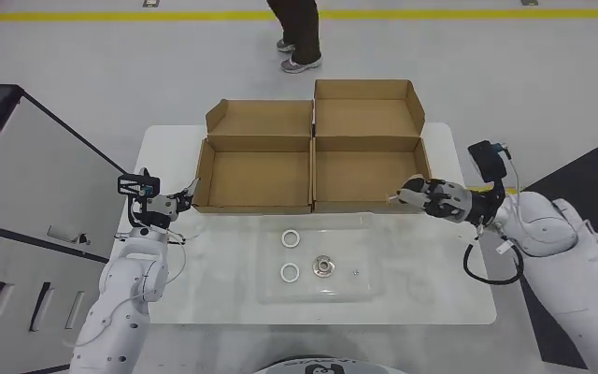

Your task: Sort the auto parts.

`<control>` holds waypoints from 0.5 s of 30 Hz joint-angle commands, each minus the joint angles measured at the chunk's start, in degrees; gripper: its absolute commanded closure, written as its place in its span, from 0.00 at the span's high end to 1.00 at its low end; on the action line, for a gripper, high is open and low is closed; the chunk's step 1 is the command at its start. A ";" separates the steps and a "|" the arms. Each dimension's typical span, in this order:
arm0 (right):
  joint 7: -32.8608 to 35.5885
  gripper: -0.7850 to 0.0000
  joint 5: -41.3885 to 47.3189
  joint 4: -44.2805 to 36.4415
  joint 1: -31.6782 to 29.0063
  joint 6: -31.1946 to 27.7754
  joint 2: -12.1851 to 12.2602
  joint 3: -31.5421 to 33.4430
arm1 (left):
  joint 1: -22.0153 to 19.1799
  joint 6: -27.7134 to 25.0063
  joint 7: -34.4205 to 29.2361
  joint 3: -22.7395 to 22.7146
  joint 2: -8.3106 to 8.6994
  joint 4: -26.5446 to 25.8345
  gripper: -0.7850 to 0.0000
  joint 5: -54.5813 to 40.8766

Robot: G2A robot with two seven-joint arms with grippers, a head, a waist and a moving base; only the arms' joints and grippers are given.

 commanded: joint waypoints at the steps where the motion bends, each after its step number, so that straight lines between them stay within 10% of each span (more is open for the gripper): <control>1: 0.29 0.00 1.24 0.66 2.08 -0.74 -0.26 -1.53 | 0.00 0.00 0.00 0.00 0.00 0.00 1.00 0.00; 15: 5.04 0.00 19.56 2.80 13.93 -2.11 -2.16 -12.35 | 0.00 0.00 0.00 0.00 0.00 0.00 1.00 0.00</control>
